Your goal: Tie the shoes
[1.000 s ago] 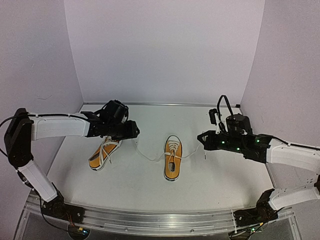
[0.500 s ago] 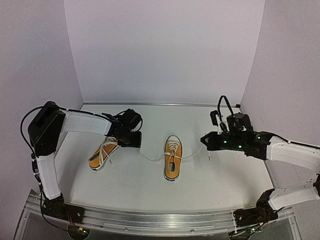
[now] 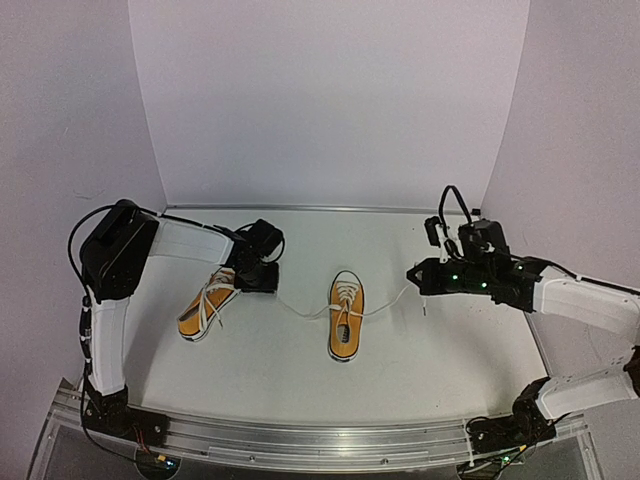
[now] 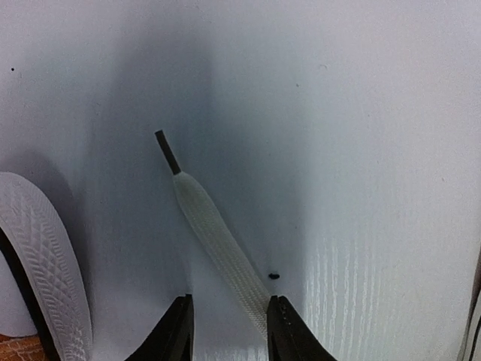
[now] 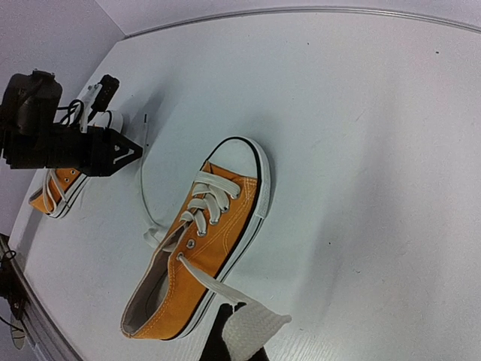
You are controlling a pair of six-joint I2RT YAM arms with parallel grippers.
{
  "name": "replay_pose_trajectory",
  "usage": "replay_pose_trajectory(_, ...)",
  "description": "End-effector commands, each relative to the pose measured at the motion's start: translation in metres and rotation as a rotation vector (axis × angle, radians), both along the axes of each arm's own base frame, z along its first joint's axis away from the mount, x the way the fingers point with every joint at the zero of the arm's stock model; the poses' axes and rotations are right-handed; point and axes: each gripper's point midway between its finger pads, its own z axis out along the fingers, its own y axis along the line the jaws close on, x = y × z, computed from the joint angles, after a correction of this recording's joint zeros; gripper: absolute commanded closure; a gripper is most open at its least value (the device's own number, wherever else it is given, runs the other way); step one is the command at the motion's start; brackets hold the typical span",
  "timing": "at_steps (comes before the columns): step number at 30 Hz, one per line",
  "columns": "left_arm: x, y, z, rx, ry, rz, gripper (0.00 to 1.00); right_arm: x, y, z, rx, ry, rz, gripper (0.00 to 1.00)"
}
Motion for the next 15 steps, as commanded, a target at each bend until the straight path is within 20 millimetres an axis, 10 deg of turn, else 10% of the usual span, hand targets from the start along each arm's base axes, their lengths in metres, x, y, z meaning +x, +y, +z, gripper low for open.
replay_pose_trajectory(1, 0.016, -0.008, -0.006, -0.011, -0.017, -0.032, 0.72, 0.015, 0.001, 0.023, 0.017, -0.046, 0.013, 1.0)
replay_pose_trajectory(5, 0.022, -0.02, 0.009, -0.059, -0.065, -0.096, 1.0, 0.024, 0.004, 0.027, 0.023, -0.047, 0.032, 1.0)
replay_pose_trajectory(15, -0.028, -0.069, 0.14, -0.297, -0.404, -0.421, 1.0, 0.061, 0.037, 0.054, 0.048, -0.088, 0.122, 1.0)
